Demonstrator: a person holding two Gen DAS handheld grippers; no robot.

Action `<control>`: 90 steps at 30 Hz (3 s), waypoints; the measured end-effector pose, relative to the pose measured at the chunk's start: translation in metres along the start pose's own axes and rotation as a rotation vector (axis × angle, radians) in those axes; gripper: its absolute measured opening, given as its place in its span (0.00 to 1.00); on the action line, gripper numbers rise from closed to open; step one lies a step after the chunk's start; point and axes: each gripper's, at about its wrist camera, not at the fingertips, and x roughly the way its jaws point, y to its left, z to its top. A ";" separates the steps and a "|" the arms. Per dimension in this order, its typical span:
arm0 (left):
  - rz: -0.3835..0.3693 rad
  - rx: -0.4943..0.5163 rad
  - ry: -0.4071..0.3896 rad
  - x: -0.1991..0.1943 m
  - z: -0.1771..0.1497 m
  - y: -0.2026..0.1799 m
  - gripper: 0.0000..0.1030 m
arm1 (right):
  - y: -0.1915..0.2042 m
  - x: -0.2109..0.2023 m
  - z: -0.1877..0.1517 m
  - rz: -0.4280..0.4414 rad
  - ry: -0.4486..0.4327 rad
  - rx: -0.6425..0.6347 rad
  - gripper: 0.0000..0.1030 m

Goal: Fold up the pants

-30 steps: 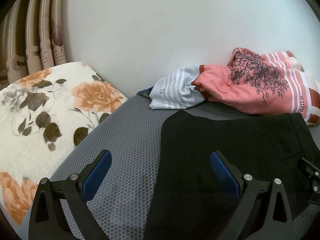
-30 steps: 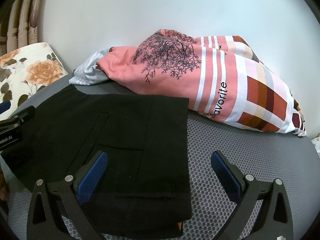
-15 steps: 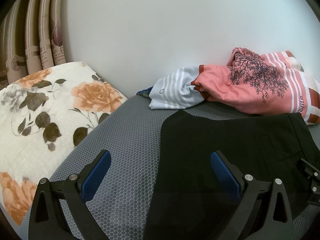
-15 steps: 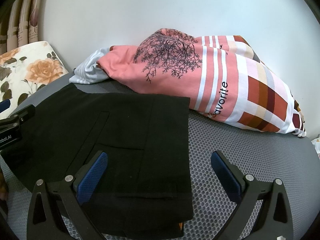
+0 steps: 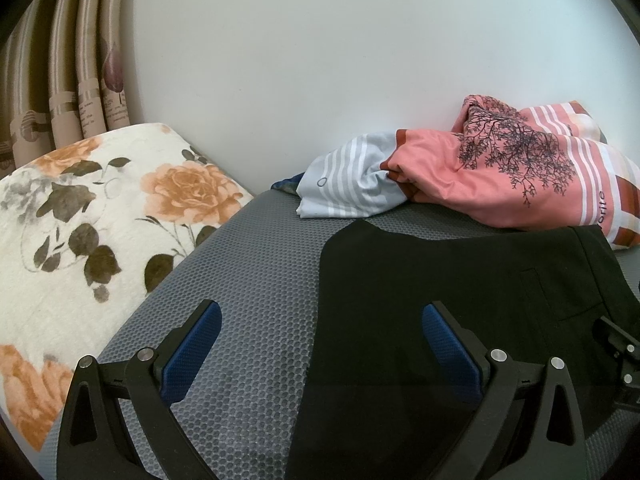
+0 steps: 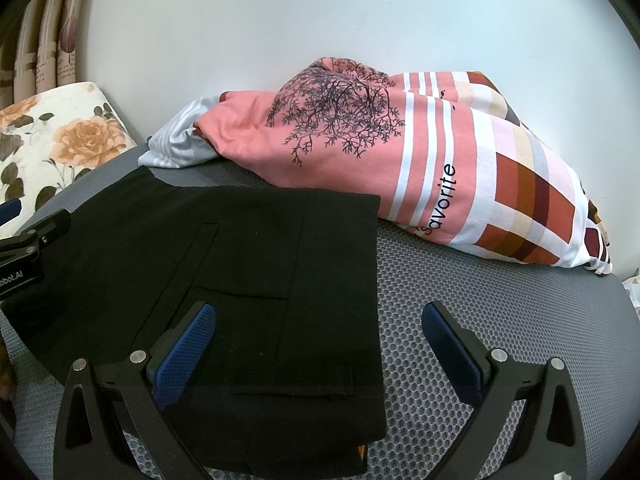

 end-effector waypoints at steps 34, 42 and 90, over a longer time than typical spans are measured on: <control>-0.002 -0.002 0.002 -0.001 0.002 -0.002 0.99 | 0.002 0.008 0.001 -0.020 0.038 -0.003 0.99; -0.002 -0.003 0.002 -0.001 0.002 -0.002 0.99 | -0.004 0.006 0.000 -0.023 0.029 -0.002 0.99; -0.005 -0.003 0.004 0.001 0.004 -0.004 0.99 | 0.001 0.007 0.000 -0.027 0.031 -0.013 0.99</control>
